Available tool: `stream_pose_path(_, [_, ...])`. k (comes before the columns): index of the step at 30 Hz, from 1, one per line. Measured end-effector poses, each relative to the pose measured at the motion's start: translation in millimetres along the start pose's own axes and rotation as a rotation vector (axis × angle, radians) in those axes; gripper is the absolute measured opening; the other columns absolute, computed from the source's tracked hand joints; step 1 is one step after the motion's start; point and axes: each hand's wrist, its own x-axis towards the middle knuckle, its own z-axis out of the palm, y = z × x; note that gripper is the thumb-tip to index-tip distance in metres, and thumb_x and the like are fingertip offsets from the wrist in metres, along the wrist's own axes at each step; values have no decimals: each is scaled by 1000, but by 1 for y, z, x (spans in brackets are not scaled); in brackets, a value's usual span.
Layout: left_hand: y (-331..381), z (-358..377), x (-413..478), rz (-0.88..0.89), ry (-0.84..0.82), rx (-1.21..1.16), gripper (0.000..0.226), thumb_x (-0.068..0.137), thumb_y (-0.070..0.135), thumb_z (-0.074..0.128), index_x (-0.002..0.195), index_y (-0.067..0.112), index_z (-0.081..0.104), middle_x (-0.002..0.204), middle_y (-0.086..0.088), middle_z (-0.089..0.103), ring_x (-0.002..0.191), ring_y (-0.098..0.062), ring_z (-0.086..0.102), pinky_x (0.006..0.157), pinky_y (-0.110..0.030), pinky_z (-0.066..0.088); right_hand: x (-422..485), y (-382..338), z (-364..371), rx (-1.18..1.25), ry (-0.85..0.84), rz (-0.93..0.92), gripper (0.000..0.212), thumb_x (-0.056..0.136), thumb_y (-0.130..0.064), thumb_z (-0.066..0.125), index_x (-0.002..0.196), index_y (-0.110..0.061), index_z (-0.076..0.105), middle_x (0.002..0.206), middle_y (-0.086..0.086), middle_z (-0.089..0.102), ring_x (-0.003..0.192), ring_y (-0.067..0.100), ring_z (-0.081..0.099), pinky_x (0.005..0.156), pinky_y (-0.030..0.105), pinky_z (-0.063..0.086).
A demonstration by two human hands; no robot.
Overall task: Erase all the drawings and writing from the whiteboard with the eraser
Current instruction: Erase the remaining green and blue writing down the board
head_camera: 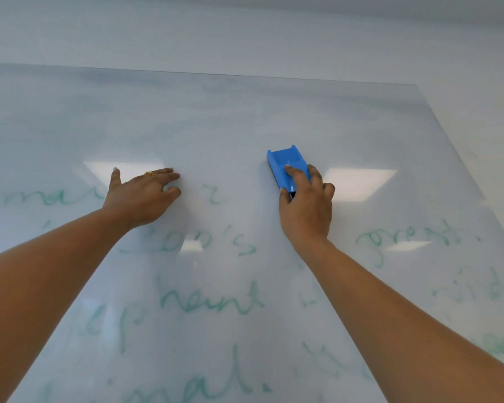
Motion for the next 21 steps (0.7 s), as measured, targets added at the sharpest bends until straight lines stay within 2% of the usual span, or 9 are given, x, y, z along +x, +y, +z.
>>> stream_pose_path(13, [-44, -8, -1, 29, -17, 57, 47, 98, 33, 28, 145, 31, 29, 154, 16, 18, 138, -12, 29, 112, -50, -10, -34, -86, 40, -29, -183, -258, 46, 96, -23, 41, 140, -31, 34, 153, 0, 18, 116, 25, 33, 97, 31, 33])
stream_pose_path(17, [-45, -4, -2, 46, -13, 51, 49, 98, 34, 29, 146, 29, 26, 155, 14, 16, 140, -12, 24, 112, -49, -9, -41, -91, 42, -31, -223, -337, 45, 96, -23, 42, 140, -32, 36, 152, -1, 20, 116, 23, 33, 95, 30, 35])
stream_pose_path(21, [-47, -2, -3, 61, 0, 28, 50, 98, 33, 30, 147, 28, 26, 155, 14, 15, 141, -10, 22, 113, -50, -8, -32, -86, 36, -48, -242, -331, 42, 96, -24, 43, 138, -32, 38, 150, -1, 23, 119, 23, 34, 96, 31, 36])
